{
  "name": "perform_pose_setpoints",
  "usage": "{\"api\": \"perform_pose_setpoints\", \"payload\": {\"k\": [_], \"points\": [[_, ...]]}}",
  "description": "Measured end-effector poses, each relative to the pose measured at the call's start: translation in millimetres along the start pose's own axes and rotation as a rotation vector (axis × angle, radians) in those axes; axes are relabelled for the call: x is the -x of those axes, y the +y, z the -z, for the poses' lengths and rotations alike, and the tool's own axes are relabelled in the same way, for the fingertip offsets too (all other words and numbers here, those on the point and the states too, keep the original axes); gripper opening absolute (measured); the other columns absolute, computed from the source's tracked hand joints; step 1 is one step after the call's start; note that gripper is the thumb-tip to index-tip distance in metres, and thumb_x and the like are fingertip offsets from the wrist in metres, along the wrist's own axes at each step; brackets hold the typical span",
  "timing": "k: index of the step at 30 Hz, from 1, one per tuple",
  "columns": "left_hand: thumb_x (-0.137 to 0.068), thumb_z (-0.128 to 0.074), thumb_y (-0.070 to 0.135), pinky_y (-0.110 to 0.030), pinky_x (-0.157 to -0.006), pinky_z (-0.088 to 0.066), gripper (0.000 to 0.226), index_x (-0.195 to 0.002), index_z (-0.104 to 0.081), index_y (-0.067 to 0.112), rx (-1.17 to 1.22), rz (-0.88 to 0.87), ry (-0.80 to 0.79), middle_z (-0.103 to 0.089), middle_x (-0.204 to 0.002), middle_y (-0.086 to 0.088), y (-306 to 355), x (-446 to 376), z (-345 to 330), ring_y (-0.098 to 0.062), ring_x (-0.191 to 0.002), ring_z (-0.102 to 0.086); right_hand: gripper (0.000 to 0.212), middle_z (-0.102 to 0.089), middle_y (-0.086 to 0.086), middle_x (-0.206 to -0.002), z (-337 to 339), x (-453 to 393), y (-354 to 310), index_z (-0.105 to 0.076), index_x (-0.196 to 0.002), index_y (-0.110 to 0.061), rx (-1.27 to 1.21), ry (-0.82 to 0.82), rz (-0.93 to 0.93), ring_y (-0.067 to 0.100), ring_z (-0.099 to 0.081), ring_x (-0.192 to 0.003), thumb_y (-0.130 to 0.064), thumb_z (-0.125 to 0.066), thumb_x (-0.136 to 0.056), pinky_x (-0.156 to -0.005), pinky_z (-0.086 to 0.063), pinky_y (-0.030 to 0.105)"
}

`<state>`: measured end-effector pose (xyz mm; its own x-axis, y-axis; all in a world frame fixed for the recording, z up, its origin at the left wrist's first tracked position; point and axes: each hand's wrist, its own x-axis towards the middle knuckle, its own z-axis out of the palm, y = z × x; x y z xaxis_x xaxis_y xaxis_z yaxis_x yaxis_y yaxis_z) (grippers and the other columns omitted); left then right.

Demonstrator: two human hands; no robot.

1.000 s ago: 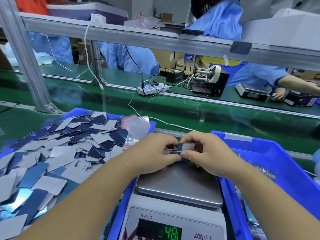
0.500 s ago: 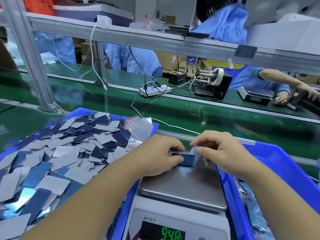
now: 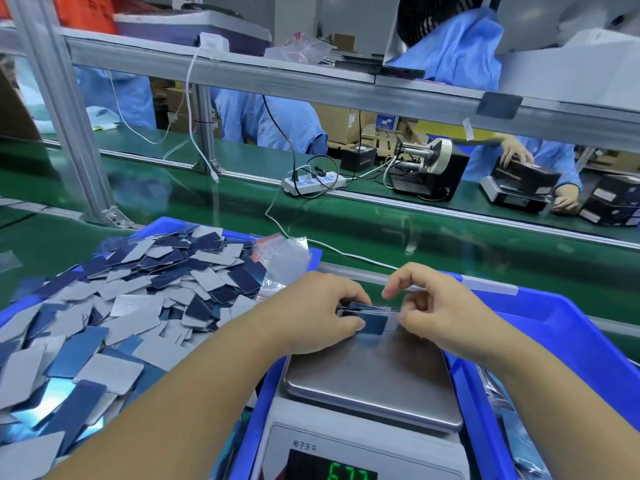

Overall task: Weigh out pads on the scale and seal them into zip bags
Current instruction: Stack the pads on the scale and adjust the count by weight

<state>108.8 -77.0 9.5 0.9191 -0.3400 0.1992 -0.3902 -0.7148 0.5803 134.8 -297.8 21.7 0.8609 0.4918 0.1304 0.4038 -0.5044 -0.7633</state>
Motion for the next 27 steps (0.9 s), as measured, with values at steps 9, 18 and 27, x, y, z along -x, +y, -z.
{"api": "perform_pose_setpoints", "payload": {"k": [9, 18, 27], "points": [[-0.085, -0.07, 0.03, -0.012, -0.055, -0.035, 0.03, -0.11, -0.054, 0.036, 0.061, 0.02, 0.042, -0.06, -0.073, 0.023, 0.3, -2.3, -5.3, 0.006, -0.062, -0.051, 0.029, -0.063, -0.019, -0.074, -15.2, -3.8, -1.6, -0.064, -0.086, -0.037, 0.155, 0.09, 0.095, 0.002, -0.047, -0.052, -0.016, -0.082, -0.076, -0.055, -0.04, 0.011], [-0.083, -0.058, 0.039, -0.025, -0.055, -0.032, 0.036, -0.114, -0.04, 0.037, -0.084, 0.024, -0.048, -0.049, -0.07, 0.01, 4.7, 0.1, -7.5, -0.001, -0.063, -0.047, 0.024, -0.063, -0.025, -0.072, -19.0, -4.3, -3.4, -0.064, -0.09, -0.034, 0.239, 0.032, 0.077, 0.002, -0.047, -0.054, -0.019, -0.078, -0.076, -0.054, -0.039, 0.013], [-0.081, -0.052, 0.024, -0.033, -0.065, -0.047, 0.038, -0.115, -0.041, 0.039, 0.027, 0.056, -0.06, -0.058, -0.073, 0.006, 2.1, 0.0, 1.0, -0.006, -0.065, -0.049, 0.026, -0.063, -0.026, -0.08, -17.7, -2.6, -8.2, -0.064, -0.087, -0.037, 0.283, 0.056, 0.177, 0.003, -0.051, -0.06, -0.017, -0.076, -0.078, -0.058, -0.039, 0.011]]}}
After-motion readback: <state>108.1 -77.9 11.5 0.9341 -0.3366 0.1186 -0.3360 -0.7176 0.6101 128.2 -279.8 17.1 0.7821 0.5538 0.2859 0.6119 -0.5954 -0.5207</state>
